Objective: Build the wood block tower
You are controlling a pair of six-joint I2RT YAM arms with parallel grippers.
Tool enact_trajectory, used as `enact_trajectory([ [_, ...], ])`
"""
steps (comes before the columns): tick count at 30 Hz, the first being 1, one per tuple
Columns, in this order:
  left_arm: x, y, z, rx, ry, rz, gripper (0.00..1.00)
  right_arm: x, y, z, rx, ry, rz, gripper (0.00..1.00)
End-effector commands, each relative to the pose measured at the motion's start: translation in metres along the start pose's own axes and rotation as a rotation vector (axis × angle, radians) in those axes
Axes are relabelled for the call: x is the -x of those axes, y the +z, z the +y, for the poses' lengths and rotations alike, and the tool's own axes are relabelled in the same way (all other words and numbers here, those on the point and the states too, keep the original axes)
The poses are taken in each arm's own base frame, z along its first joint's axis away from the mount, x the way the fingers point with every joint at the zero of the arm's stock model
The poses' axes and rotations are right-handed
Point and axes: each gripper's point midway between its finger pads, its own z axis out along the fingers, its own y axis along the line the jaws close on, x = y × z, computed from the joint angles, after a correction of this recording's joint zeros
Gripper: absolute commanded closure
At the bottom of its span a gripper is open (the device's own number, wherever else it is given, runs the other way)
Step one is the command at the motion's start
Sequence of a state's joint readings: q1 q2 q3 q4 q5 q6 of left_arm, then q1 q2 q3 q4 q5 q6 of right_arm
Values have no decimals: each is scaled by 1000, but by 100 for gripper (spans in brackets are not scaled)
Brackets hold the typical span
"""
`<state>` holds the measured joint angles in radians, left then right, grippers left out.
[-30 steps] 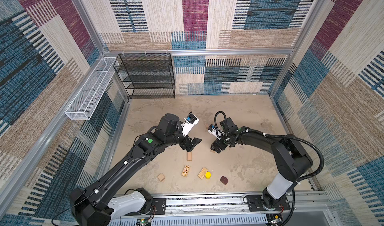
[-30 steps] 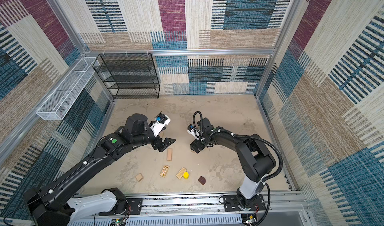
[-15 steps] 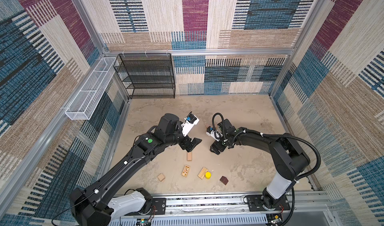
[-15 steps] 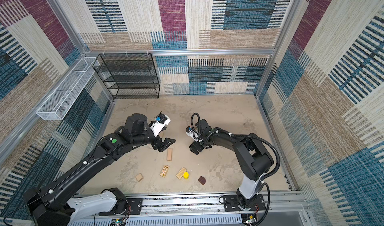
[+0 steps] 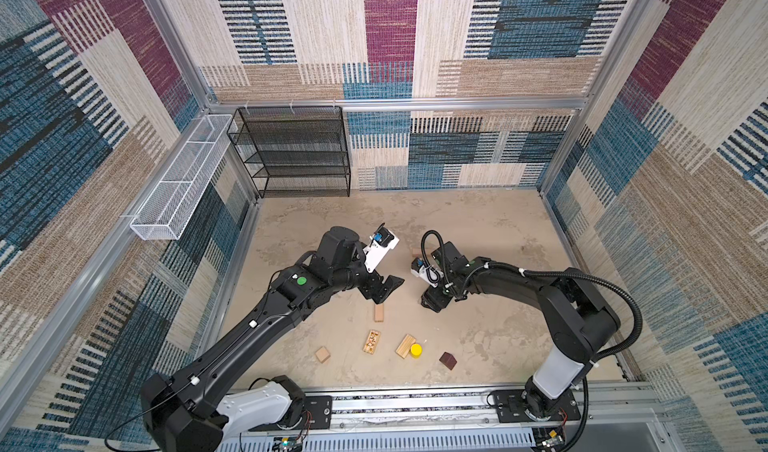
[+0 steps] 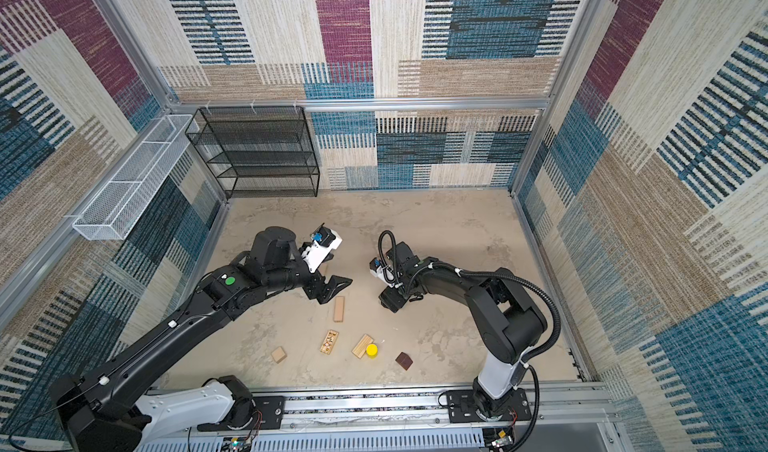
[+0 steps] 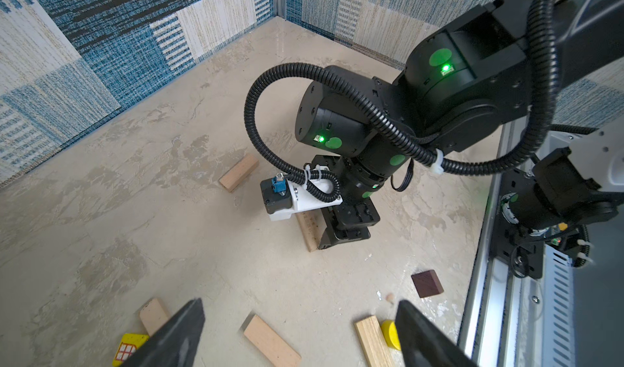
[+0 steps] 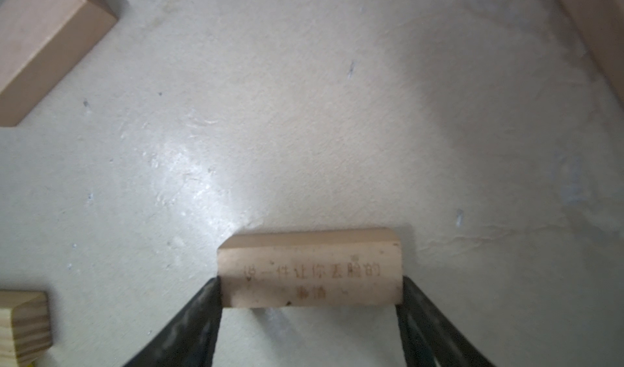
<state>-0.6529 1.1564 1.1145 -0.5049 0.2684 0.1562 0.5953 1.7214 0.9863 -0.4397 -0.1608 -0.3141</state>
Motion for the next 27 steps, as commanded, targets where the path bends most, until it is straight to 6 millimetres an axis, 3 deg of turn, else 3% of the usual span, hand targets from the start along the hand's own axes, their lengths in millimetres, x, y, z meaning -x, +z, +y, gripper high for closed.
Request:
enact_trajectory([
  [1, 9, -2, -1, -5, 5, -33, 7, 1, -1, -5, -39, 17, 2, 19],
  [20, 10, -6, -1, -2, 17, -44, 7, 4, -1, -6, -56, 48, -10, 20],
  [27, 11, -7, -2, -2, 21, -49, 7, 15, -6, -9, -69, 93, -57, 26],
])
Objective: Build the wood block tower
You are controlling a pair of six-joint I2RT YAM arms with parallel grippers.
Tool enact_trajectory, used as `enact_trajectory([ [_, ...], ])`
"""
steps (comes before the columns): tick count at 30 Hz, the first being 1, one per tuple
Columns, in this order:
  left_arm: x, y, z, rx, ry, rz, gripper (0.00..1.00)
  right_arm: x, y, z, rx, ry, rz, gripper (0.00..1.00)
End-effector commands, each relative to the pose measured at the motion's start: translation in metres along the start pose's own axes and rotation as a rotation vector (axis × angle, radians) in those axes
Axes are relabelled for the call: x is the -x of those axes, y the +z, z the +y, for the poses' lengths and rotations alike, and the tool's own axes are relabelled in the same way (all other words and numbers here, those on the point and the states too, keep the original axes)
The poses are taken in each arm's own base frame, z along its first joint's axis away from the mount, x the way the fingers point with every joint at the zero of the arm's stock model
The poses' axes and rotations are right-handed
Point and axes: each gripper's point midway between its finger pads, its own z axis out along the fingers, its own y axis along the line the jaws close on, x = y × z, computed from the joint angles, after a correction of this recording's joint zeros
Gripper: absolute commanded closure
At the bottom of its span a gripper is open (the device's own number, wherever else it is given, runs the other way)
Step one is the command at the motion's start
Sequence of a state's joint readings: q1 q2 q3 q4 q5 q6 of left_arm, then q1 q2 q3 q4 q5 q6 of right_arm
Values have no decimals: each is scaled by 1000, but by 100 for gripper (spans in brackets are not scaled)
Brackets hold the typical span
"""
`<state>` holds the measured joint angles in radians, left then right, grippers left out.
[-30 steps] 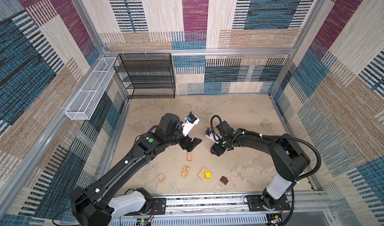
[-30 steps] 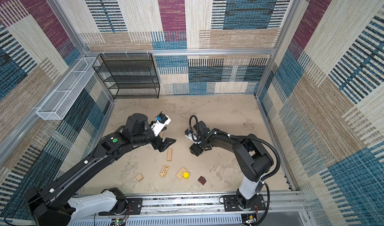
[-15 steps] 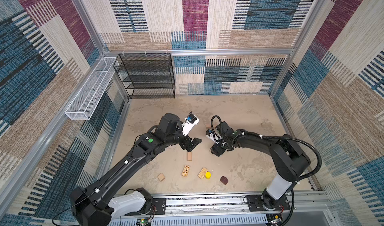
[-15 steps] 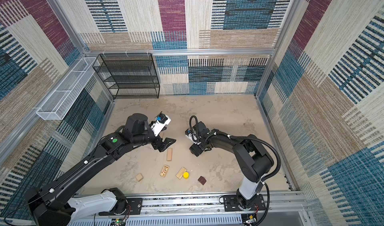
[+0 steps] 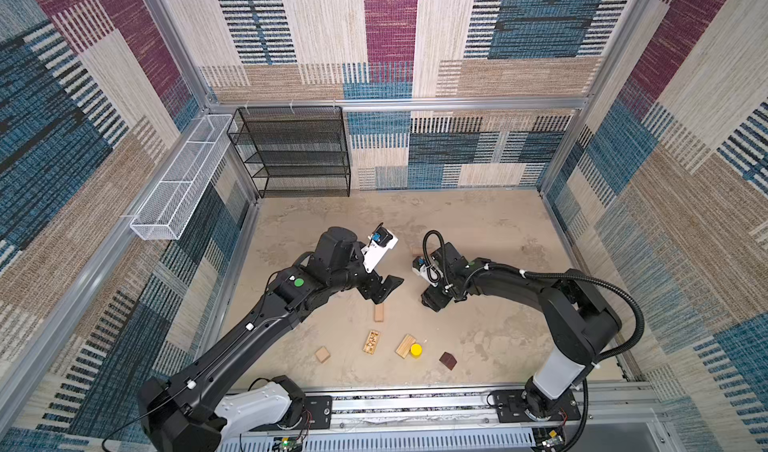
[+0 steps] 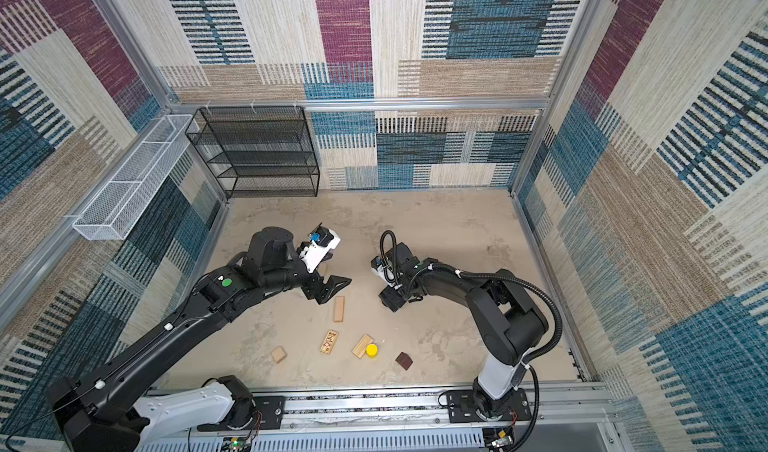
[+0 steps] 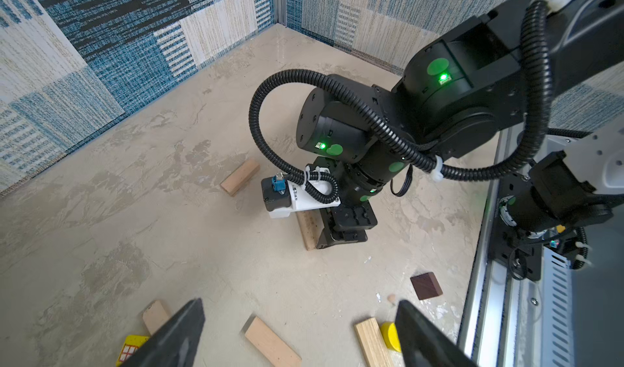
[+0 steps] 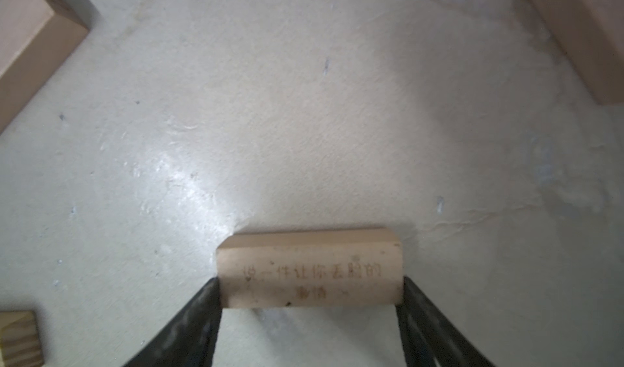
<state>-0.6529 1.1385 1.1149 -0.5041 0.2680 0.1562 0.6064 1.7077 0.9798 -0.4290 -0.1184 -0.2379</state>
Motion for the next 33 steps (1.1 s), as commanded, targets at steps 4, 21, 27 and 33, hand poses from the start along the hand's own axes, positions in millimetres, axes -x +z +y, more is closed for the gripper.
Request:
enact_trajectory([
  [4, 8, -3, -1, -3, 16, -34, 7, 16, 2, -12, -55, 97, -50, 27],
  [21, 10, -7, 2, 19, 23, -50, 6, 38, 28, -42, -172, 524, -65, 29],
  [27, 11, -6, 2, 18, 22, -51, 6, 44, 37, -53, -189, 630, -59, 31],
  [33, 13, -10, 2, 21, 21, -62, 6, 47, 36, -60, -179, 726, -72, 30],
])
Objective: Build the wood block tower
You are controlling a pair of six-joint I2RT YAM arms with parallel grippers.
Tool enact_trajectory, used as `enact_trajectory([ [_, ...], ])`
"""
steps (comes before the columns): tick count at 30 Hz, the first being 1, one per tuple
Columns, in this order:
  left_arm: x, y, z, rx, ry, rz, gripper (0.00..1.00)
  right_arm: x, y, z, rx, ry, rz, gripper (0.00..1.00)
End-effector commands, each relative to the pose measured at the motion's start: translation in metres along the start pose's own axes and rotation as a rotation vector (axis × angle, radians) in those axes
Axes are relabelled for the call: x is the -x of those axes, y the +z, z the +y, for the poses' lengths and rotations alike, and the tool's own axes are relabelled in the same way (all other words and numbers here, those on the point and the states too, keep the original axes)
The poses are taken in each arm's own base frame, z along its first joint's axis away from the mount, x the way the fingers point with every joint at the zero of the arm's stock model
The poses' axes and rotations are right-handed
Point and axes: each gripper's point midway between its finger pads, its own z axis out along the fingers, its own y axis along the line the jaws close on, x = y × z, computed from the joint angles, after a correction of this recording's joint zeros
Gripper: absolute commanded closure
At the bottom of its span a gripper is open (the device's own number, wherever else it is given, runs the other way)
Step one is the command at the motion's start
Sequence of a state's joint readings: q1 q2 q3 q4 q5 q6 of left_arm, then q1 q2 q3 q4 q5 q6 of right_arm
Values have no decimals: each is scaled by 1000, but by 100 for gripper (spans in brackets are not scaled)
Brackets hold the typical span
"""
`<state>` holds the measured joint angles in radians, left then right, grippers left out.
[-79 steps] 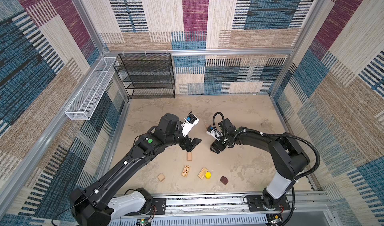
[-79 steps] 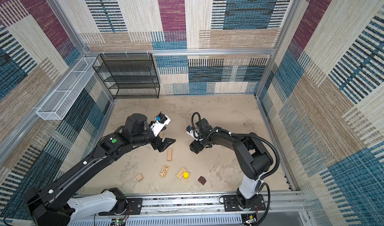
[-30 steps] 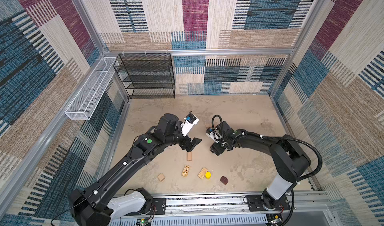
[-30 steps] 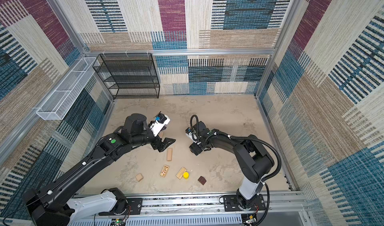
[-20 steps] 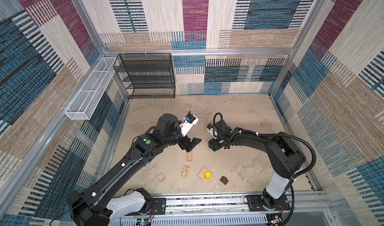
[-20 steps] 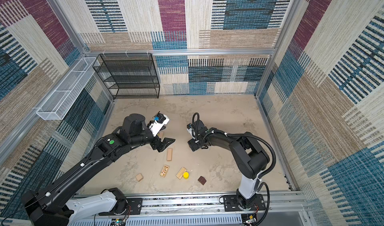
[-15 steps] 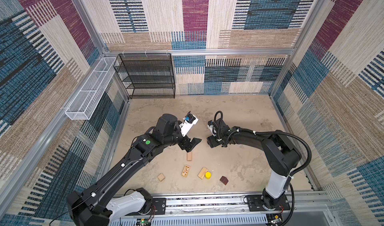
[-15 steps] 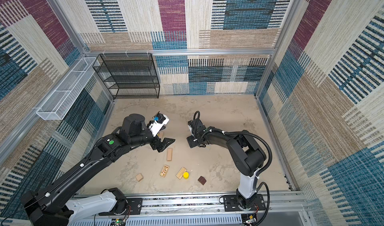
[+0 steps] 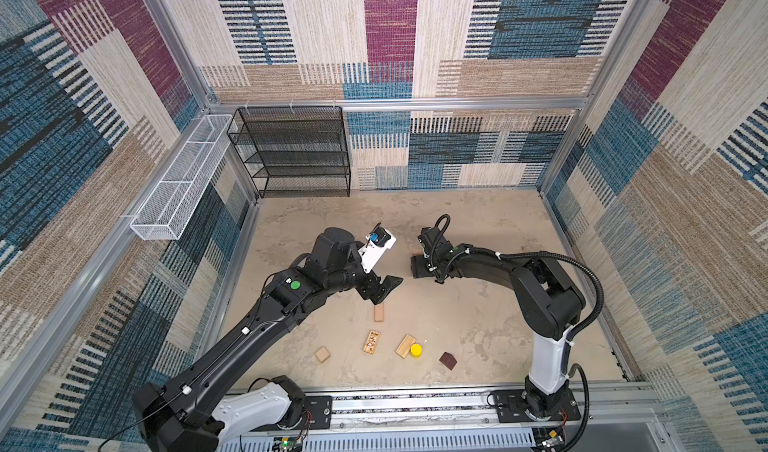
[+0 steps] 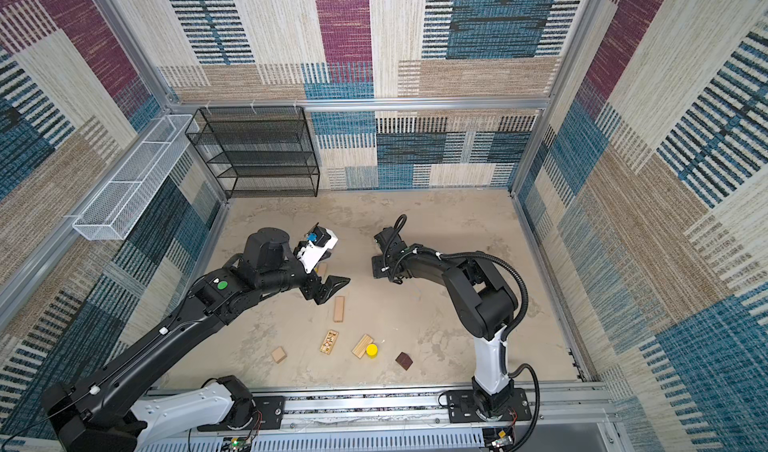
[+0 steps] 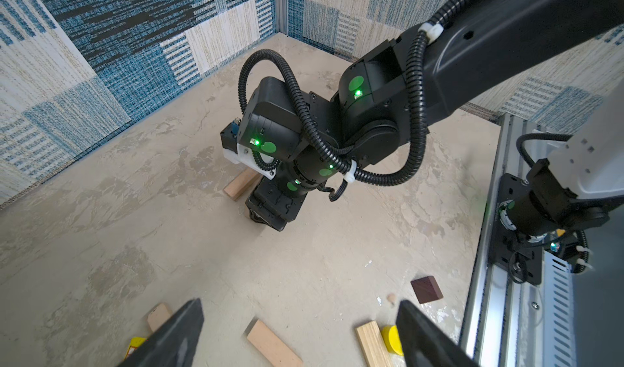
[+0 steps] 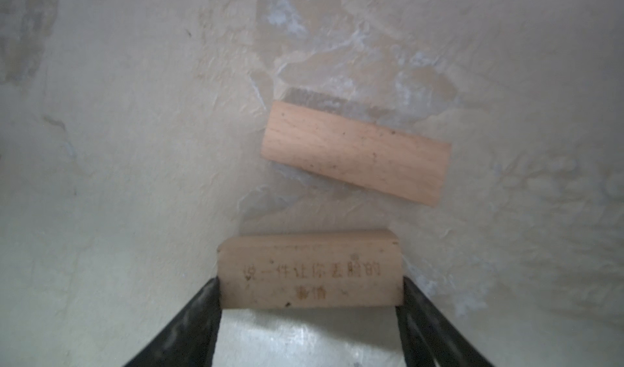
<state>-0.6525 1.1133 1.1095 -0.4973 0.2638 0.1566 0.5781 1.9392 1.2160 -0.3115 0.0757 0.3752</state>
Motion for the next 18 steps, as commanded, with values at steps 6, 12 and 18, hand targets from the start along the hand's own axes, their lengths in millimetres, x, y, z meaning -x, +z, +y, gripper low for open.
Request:
enact_trajectory([
  [6, 10, -4, 3, 15, 17, -45, 6, -18, 0, -3, 9, 136, 82, 21],
  [12, 11, -6, 2, 13, 17, -50, 6, -12, -7, -1, 12, 151, 66, 3],
  [18, 11, -6, 3, 12, 13, -51, 6, -8, -7, -3, 1, 135, 57, 7],
])
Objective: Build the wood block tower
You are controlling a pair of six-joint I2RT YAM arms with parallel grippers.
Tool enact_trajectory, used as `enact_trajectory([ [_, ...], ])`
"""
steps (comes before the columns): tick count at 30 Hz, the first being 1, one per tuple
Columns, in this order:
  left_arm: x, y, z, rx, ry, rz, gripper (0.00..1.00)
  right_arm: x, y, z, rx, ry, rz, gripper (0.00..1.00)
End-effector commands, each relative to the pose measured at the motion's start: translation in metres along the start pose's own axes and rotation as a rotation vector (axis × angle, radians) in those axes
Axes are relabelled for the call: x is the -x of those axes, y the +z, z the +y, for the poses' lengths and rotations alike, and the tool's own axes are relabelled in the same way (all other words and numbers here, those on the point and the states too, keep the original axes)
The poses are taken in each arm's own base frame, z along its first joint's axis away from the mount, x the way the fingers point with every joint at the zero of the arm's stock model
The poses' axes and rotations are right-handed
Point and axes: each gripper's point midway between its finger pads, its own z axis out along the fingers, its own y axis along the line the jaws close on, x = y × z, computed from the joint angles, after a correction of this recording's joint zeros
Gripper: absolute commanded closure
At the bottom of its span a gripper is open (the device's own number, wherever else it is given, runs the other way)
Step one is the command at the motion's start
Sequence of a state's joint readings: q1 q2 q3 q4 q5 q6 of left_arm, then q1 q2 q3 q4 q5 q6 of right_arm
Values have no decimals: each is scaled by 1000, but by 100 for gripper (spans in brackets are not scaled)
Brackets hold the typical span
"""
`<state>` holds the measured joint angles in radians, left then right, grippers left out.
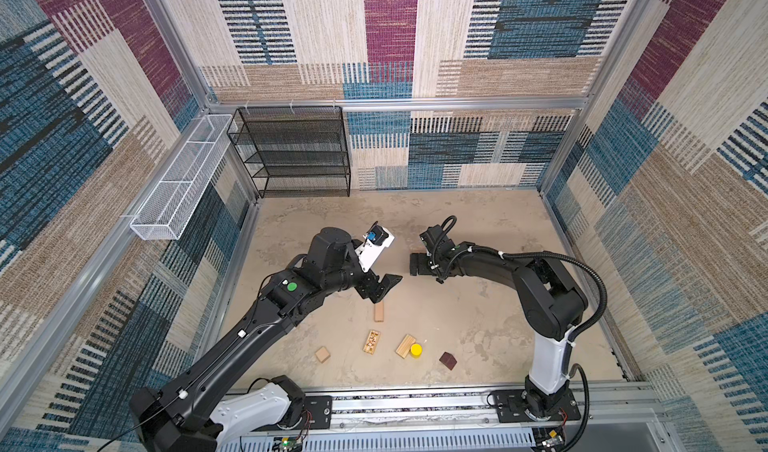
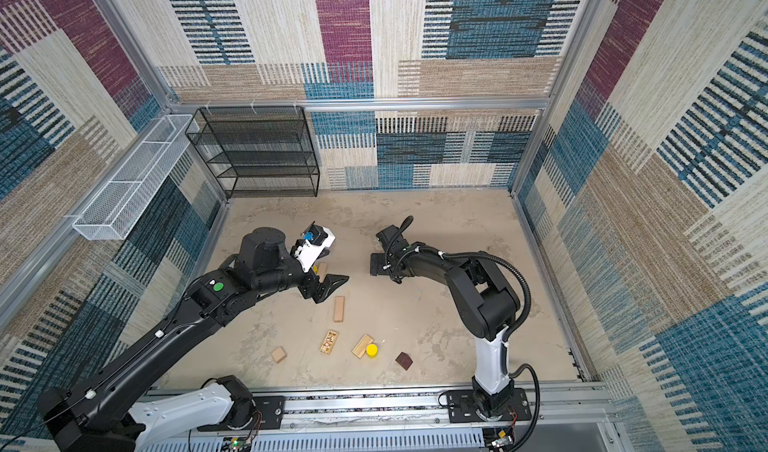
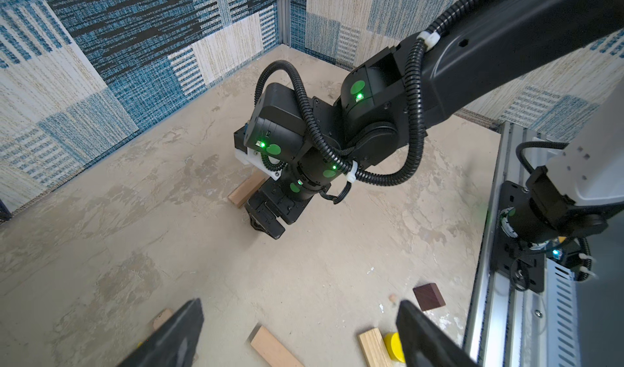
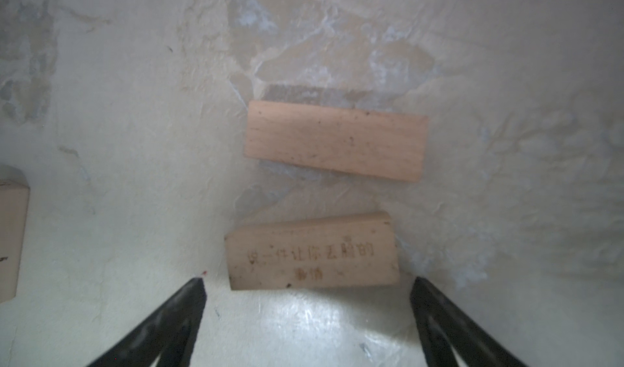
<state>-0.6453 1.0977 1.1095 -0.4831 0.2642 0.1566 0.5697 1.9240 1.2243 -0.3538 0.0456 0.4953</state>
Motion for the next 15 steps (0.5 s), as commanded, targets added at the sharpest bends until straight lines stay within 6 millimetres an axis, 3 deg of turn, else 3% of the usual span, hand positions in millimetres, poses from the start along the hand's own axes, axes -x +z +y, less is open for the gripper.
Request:
enact_trajectory([
  [1, 5, -1, 1, 3, 9, -23, 6, -6, 0, -3, -16, 4, 29, 8],
  [15, 4, 0, 2, -2, 2, -20, 6, -5, 11, -12, -79, -23, 47, 18],
])
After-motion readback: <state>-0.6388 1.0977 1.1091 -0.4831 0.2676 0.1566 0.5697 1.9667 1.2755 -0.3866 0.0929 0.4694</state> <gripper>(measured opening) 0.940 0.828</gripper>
